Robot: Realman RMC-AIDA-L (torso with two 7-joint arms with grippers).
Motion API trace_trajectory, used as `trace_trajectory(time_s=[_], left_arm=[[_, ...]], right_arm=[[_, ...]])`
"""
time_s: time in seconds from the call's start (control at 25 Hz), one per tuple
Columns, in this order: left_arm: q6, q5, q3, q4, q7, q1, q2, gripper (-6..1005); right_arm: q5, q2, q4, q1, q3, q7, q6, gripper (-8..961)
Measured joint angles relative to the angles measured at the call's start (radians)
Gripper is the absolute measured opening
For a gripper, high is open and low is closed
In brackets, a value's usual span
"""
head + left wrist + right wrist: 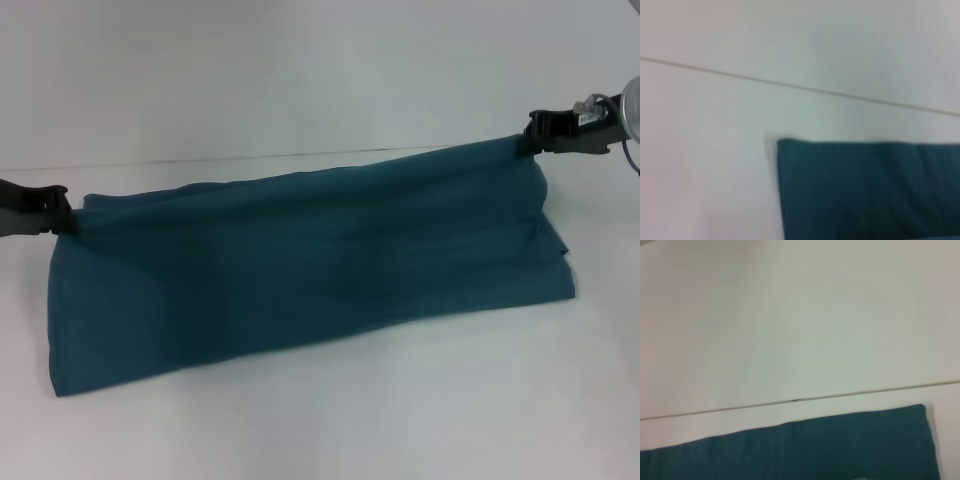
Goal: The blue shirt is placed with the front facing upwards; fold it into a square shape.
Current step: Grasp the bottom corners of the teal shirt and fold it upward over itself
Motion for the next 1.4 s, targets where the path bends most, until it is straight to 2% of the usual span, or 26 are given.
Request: trace_trajectory(time_s=[0.2, 0.56, 1.0, 1.2, 1.4], left_arm=[[-0.080, -0.009, 0.000, -0.005, 0.010, 0.012, -0.014, 33], [-0.156, -0.001, 0.004, 0.015, 0.065, 0.015, -0.078, 32], [-0.123, -0.007, 0.003, 0.071, 0.035, 0.004, -0.077, 33], [-0.208, -0.001, 0.003, 0.000, 0.038, -0.021, -0.065, 43], [-0.312, -0.001, 0.004, -0.025, 0.089, -0.011, -0.089, 59]], right_arm=[[-0.002, 0.001, 0.054, -0.006, -0.006, 0.000, 0.071, 39], [-0.003, 0.007, 0.099, -0.011, -0.013, 0.013, 0.166, 40], [0.007, 0.009, 0.080, -0.016, 0.005, 0.044, 0.174, 40], [0.007, 0.012, 0.114, -0.004, -0.002, 0.053, 0.245, 40], [0.005, 0.018, 0.168, 0.005, -0.005, 0.053, 0.318, 40]])
